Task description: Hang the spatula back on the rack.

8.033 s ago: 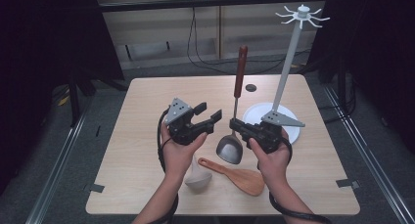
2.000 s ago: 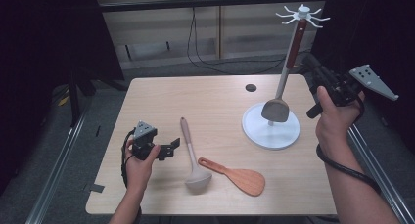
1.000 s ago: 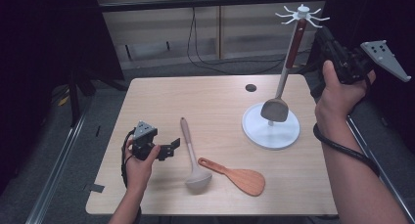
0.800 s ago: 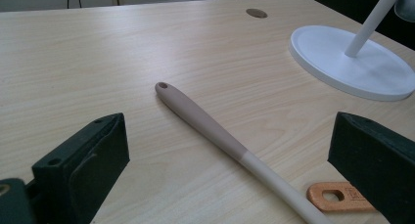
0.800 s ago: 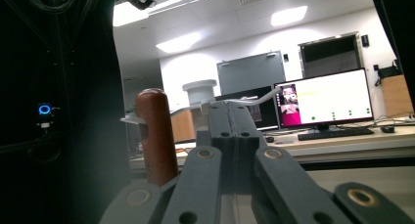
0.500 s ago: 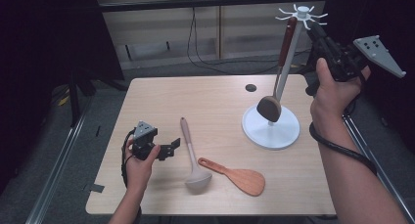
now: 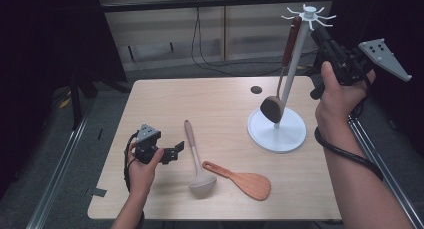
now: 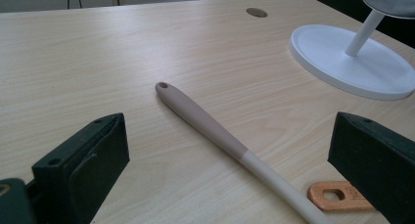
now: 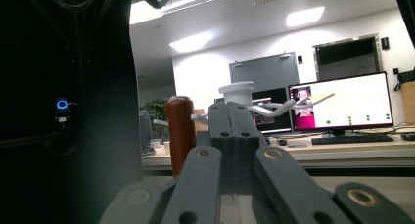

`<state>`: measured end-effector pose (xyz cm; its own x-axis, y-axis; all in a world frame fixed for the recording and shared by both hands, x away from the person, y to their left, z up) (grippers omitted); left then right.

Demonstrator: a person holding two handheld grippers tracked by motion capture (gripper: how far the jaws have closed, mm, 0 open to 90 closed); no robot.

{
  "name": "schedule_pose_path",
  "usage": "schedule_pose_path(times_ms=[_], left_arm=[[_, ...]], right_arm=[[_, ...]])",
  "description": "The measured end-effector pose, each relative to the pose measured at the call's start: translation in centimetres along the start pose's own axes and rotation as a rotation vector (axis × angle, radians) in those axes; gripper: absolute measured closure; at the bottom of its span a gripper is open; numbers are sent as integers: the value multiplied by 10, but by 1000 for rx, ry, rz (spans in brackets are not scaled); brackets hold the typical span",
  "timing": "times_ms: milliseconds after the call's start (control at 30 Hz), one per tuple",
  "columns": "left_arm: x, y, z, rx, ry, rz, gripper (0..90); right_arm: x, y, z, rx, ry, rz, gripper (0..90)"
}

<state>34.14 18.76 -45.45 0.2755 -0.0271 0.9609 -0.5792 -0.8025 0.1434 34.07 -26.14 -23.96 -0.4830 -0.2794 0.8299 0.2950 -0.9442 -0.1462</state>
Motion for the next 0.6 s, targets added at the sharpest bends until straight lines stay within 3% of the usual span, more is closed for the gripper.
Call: schedule_pose_path(times_ms=[167,333,600], left_arm=[[0,0,0,0,1,-1,13],[1,-1,0,3,2,0,13],[1,-1,-1,0,2,-2,13]], right_arm=[[-4,0,-9,24,-10,33,840],[-12,0,-22,51,-31,53,708],[-27,-1,-44,70,-53,97,612]])
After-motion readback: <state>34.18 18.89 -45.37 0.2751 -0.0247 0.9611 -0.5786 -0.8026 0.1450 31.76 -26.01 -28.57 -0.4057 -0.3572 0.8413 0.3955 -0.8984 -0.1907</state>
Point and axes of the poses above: each handheld gripper's, and its own axes: z roughly forward along the jaws, x roughly out of its top, y roughly to its right, the point moved 2 cm from there along z, roughly forward along the jaws, and after that the axes turned 15 degrees about y, right-handed, at the moved point
